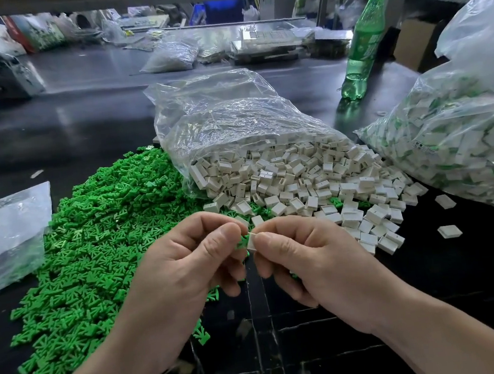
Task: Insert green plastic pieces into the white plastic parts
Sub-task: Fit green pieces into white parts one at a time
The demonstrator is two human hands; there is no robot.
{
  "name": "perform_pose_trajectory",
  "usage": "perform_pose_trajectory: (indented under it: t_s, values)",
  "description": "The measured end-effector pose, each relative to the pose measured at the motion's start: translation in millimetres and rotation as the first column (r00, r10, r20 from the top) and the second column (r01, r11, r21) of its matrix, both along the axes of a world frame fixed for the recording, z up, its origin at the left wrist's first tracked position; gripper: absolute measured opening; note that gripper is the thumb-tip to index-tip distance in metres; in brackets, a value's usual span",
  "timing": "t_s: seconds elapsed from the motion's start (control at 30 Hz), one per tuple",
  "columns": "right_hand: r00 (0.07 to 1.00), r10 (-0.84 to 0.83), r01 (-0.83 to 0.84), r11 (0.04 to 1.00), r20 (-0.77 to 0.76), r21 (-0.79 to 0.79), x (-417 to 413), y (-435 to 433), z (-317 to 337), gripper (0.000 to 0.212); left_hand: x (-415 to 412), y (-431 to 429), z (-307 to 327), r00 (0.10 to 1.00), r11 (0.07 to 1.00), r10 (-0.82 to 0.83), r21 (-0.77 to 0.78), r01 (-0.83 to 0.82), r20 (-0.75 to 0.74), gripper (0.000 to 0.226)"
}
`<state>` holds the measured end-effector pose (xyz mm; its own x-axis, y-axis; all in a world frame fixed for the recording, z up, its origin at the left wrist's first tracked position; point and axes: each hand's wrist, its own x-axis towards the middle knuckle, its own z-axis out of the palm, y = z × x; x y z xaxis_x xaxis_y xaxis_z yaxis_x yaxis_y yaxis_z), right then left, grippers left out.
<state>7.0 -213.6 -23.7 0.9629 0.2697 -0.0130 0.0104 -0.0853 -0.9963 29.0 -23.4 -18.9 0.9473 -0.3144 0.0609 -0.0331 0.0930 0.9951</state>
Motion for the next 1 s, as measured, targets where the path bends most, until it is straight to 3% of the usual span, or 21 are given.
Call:
perform_pose_trajectory:
  t_s: [0.13, 0.3, 0.43, 0.53, 0.6, 0.67, 0.87, 1.0]
  values:
    - [0.997, 0.037, -0.027, 0.987, -0.063, 0.156, 0.2, 1.2, -0.6, 0.026, -0.8, -4.6, 4.3, 0.954, 0.969, -0.182, -0.208, 0.133, -0.237, 0.034]
    - [0.973, 0.100, -0.014, 0.924, -0.207, 0.383, 0.9, 0.5, -1.7, 0.015, -4.7, -12.4, 6.4, 0.889, 0.892, -0.301, -0.433, 0.134, -0.344, 0.030]
    - [0.969, 0.115, -0.033, 0.936, -0.216, 0.350, 2.0, -1.3, -1.1, 0.025, -3.9, -11.3, 4.9, 0.861, 0.870, -0.350, -0.469, 0.152, -0.369, 0.031]
    - [0.974, 0.127, -0.067, 0.953, -0.188, 0.297, 1.3, -3.1, 1.5, 0.015, -2.1, -8.1, 4.8, 0.833, 0.858, -0.395, -0.479, 0.184, -0.388, 0.043]
    - [0.974, 0.131, -0.077, 0.959, -0.185, 0.273, 0.6, -3.4, 2.8, 0.016, -2.1, -7.2, 4.4, 0.826, 0.869, -0.389, -0.460, 0.182, -0.407, 0.034]
    - [0.973, 0.128, -0.077, 0.964, -0.190, 0.256, -0.9, -2.7, 3.2, 0.015, -2.5, -7.2, 3.9, 0.828, 0.880, -0.371, -0.444, 0.168, -0.422, 0.023]
    - [0.976, 0.098, -0.030, 0.944, -0.193, 0.328, -2.1, 0.7, 4.3, 0.024, -7.1, -14.3, 0.6, 0.858, 0.810, -0.390, -0.567, 0.148, -0.333, 0.038]
    - [0.981, 0.082, -0.020, 0.943, -0.174, 0.332, -5.0, 3.1, 6.1, 0.019, -9.4, -18.8, -0.8, 0.879, 0.805, -0.361, -0.580, 0.126, -0.310, 0.041]
